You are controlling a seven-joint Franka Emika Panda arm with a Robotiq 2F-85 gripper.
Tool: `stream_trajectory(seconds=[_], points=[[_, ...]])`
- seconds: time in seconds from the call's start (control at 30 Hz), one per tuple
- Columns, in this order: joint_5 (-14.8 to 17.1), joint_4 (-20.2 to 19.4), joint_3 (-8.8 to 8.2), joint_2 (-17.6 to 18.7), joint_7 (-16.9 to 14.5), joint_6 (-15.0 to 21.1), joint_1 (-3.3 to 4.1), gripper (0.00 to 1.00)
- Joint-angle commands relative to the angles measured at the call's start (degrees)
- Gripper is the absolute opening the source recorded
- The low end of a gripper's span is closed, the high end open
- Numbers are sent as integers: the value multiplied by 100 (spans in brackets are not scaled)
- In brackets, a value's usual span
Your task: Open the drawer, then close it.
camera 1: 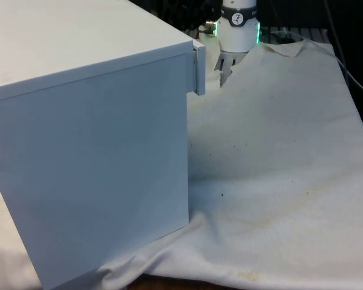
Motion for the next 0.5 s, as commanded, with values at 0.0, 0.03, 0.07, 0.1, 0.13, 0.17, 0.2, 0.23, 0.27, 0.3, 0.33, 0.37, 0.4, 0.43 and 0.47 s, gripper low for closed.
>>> stream_trajectory(seconds=[0.0, 0.03, 0.07, 0.1, 0.13, 0.17, 0.2, 0.23, 0.27, 0.3, 0.33, 0.37, 0.4, 0.43, 0.47], points=[[-241, -241, -103, -212, 138, 57, 132, 0], [-235, -229, -97, -212, 132, 52, 126, 0], [-218, -223, -86, -212, 115, 46, 120, 0], [-206, -212, -74, -212, 97, 40, 109, 0], [-201, -212, -69, -218, 92, 23, 109, 0], [-29, -46, 6, -57, 0, 0, 17, 0], [-195, -206, -57, -229, 92, 6, 115, 0], [-189, -206, -46, -241, 92, -17, 115, 0], [-178, -206, -34, -252, 92, -34, 115, 0], [-178, -212, -23, -275, 97, -52, 120, 0], [-183, -241, 6, -321, 115, -86, 132, 0], [-195, -252, 17, -350, 126, -103, 138, 0], [-212, -275, 34, -372, 149, -115, 138, 0], [-229, -292, 52, -401, 172, -126, 143, 0], [-97, -155, 92, -269, 69, -132, 57, 0]])
